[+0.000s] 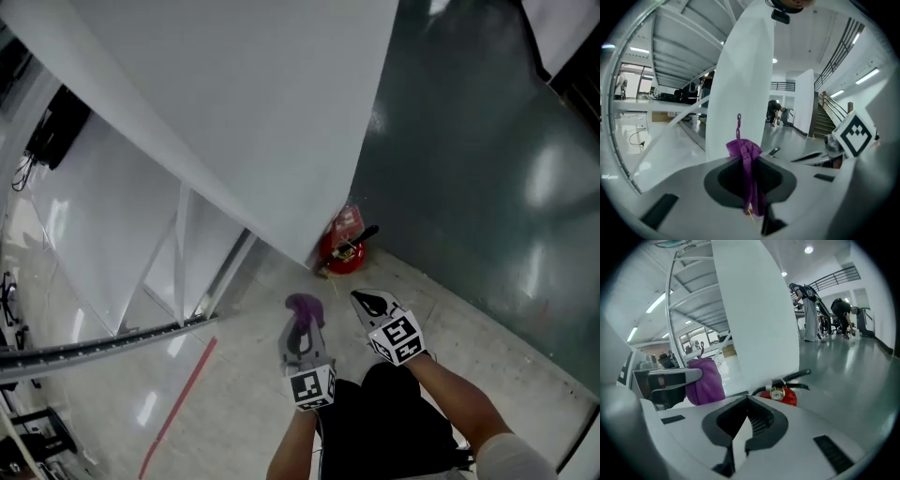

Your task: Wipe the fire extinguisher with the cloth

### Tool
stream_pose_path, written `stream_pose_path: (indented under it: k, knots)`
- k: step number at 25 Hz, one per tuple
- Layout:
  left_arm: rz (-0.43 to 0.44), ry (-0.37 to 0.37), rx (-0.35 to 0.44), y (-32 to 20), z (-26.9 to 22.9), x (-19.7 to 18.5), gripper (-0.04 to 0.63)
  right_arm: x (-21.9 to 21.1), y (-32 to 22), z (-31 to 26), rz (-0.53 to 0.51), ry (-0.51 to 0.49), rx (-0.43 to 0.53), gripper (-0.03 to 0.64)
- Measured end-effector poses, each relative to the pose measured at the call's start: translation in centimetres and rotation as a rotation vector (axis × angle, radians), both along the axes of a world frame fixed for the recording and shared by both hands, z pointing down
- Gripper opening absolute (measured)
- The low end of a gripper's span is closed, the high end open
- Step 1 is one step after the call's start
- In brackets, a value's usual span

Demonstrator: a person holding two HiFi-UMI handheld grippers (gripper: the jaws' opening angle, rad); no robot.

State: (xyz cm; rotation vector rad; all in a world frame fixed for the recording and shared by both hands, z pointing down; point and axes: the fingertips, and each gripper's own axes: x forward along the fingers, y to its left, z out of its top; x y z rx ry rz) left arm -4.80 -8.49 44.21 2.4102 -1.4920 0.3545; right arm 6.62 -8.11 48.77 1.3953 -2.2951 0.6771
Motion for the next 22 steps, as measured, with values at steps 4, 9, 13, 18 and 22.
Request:
stream_pose_path:
  k: [4, 9, 13, 18, 22]
  knots:
    - [0.043, 0.008, -0.006, 2.1, -10.8, 0.9, 0.054, -0.4, 0.7, -10.5, 0.050, -0.019, 0.033, 0.012]
    - [0.104, 0.018, 0.011, 3.5, -25.3, 1.5, 0.054, -0.7, 1.4, -25.5, 0.093, -0.046, 0.086, 0.012]
    - [0.126, 0.026, 0.059, 4.0, -35.4, 1.2, 0.054, -0.9, 3.5, -36.8, 0.113, -0.052, 0.146, 0.012]
    - [0.138, 0.037, 0.097, 5.8, -45.7, 0.4, 0.054, -1.7, 7.0, -49.3, 0.083, -0.049, 0.242, 0.012]
    - [0.153, 0.028, 0.146, 8.6, -52.8, -0.7, 0.054, -2.7, 10.8, -57.6, 0.065, -0.055, 0.333, 0.012]
